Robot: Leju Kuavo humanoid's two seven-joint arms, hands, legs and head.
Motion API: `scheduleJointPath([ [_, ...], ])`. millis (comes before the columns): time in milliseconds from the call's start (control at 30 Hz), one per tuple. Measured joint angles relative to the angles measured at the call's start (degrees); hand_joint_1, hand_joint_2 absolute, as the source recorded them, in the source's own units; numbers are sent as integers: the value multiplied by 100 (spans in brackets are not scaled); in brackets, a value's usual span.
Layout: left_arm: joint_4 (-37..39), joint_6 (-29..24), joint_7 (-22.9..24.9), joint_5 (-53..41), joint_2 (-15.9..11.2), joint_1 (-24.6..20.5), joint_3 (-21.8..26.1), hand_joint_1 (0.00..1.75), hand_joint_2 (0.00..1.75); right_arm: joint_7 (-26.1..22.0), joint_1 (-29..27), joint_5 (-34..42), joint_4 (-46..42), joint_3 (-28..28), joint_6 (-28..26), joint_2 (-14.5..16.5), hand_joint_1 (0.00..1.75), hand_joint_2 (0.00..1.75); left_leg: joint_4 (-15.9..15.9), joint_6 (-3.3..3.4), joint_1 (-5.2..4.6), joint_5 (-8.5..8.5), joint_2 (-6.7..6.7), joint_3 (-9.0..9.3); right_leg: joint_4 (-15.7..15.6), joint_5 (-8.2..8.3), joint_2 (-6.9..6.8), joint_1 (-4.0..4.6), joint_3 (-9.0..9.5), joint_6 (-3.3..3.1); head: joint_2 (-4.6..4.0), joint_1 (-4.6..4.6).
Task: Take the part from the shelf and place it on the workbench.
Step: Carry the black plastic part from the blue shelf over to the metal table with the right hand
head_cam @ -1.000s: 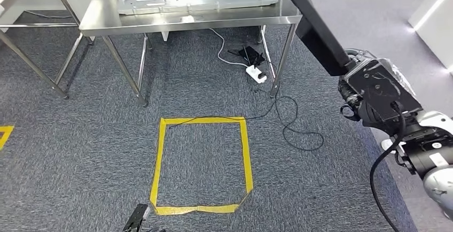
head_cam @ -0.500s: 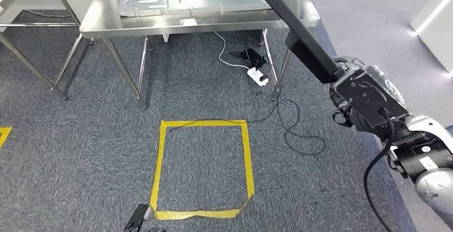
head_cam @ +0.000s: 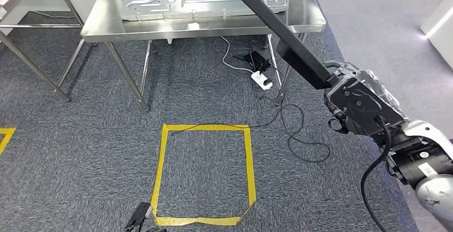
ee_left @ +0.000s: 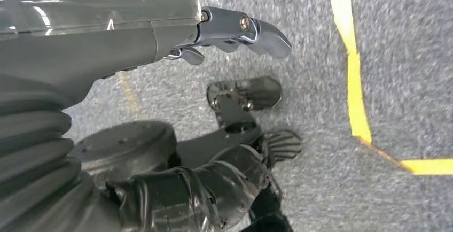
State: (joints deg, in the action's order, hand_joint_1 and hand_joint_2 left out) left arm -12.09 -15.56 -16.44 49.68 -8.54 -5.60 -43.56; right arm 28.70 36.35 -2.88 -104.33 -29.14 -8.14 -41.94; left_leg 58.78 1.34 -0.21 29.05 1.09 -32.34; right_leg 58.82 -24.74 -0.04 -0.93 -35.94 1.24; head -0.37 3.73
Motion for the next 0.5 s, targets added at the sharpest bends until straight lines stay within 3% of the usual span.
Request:
scheduleJointPath([
  [67,0,6,72,4,-2,-5,0,0,175,-13,6,-108,-50,-25,-22,28,175,175,301,-61,6,152,-19,-129,-49,-38,-11,-26,98,-72,1,10],
  [133,0,13,132,7,-3,-5,0,0,175,-19,18,-254,-85,-46,-26,81,175,175,997,-102,20,390,-36,-535,-64,-95,-24,-14,176,-123,1,19],
  [200,0,13,150,5,-5,12,0,0,175,-14,30,-400,-95,-93,-3,149,175,175,1538,-117,25,436,-40,-943,-63,-162,-24,-8,249,-136,1,20],
  [233,0,12,148,5,-9,21,0,0,175,-12,43,-465,-95,-127,16,184,175,175,1524,-117,26,296,-42,-1017,-62,-202,-21,-9,300,-135,1,19],
  [267,0,12,145,4,-16,27,0,0,175,-10,62,-520,-95,-163,37,219,175,175,1310,-111,26,70,-46,-987,-62,-246,-19,-12,360,-129,1,20],
  [333,0,13,141,1,-33,25,0,0,175,-10,126,-613,-93,-234,69,296,175,175,587,-79,25,-382,-62,-729,-68,-344,-17,-14,479,-99,0,18],
  [400,0,17,134,-4,-49,16,-1,0,175,-11,203,-716,-90,-301,86,365,175,175,116,-19,5,-484,-67,-511,-85,-424,-5,2,550,-33,0,13],
  [500,0,43,119,-27,-69,14,-2,0,175,-3,294,-957,-82,-421,126,443,175,175,-33,97,4,-388,-50,-361,-50,-417,6,14,621,68,1,11],
])
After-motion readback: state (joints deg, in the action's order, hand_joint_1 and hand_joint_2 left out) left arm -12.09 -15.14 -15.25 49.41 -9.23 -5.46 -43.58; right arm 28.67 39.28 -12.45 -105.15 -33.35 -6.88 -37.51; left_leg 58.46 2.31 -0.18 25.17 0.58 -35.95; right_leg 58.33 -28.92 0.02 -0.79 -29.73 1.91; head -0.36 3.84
